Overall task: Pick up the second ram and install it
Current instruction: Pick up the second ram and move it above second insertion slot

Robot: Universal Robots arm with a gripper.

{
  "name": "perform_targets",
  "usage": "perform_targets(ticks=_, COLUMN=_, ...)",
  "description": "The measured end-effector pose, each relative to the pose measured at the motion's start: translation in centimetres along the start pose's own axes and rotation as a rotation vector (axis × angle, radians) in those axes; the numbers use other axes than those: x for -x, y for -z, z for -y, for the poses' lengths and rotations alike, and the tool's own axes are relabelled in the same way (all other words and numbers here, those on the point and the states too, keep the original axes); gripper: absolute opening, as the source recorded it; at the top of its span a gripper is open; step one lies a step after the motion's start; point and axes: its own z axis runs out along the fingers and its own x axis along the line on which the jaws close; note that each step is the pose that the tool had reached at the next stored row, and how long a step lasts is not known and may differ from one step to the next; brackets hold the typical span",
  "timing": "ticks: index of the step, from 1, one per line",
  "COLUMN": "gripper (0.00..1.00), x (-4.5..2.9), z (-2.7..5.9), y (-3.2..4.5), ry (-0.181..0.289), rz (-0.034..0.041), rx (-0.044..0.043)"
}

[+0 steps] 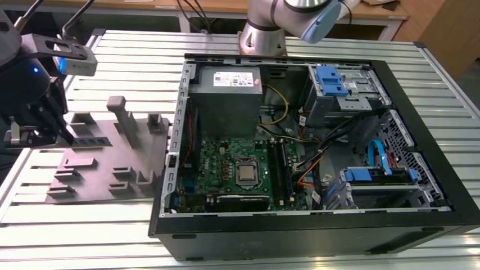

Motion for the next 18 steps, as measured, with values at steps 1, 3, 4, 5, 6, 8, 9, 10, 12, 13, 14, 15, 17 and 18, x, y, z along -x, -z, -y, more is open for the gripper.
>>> perform_targets(ticks=1, gripper=0.14, x=0.01, z=-0.01, y=0.18, ry=0.0, rz=-0.0001, rx=0.0001)
perform_targets(ticks=3, gripper=0.14, x=0.02, z=-0.02, y=0.53, ry=0.0, rz=-0.0001, rx=0.0001)
perform_targets(ticks=4, gripper=0.14, x=0.03, z=-0.02, y=0.7, ry=0.0, rz=0.0, rx=0.0)
perform_targets(ticks=5, gripper=0.14, x=0.04, z=-0.03, y=0.89, ry=0.0, rz=0.0, rx=0.0)
perform_targets(ticks=6, gripper=0.14, x=0.05, z=-0.04, y=1.06, ry=0.0, rz=0.0, rx=0.0)
perform_targets(ticks=8, gripper=0.14, x=0.06, z=-0.04, y=1.37, ry=0.0, rz=0.0, rx=0.0)
perform_targets(ticks=9, gripper=0.14, x=0.06, z=-0.05, y=1.52, ry=0.0, rz=-0.0001, rx=0.0001)
perform_targets(ticks=10, gripper=0.14, x=0.07, z=-0.06, y=1.68, ry=0.0, rz=0.0, rx=0.0)
perform_targets(ticks=12, gripper=0.14, x=0.09, z=-0.07, y=2.05, ry=0.0, rz=0.0, rx=0.0001)
perform_targets(ticks=13, gripper=0.14, x=0.09, z=-0.08, y=2.25, ry=0.0, rz=0.0, rx=0.0)
perform_targets(ticks=14, gripper=0.14, x=0.1, z=-0.08, y=2.43, ry=0.0, rz=0.0, rx=0.0)
perform_targets(ticks=15, gripper=0.14, x=0.11, z=-0.09, y=2.6, ry=0.0, rz=0.0, rx=0.0)
perform_targets(ticks=17, gripper=0.14, x=0.12, z=-0.1, y=2.94, ry=0.0, rz=0.0, rx=0.0)
perform_targets(ticks=18, gripper=0.14, x=0.13, z=-0.11, y=3.12, ry=0.0, rz=0.0, rx=0.0)
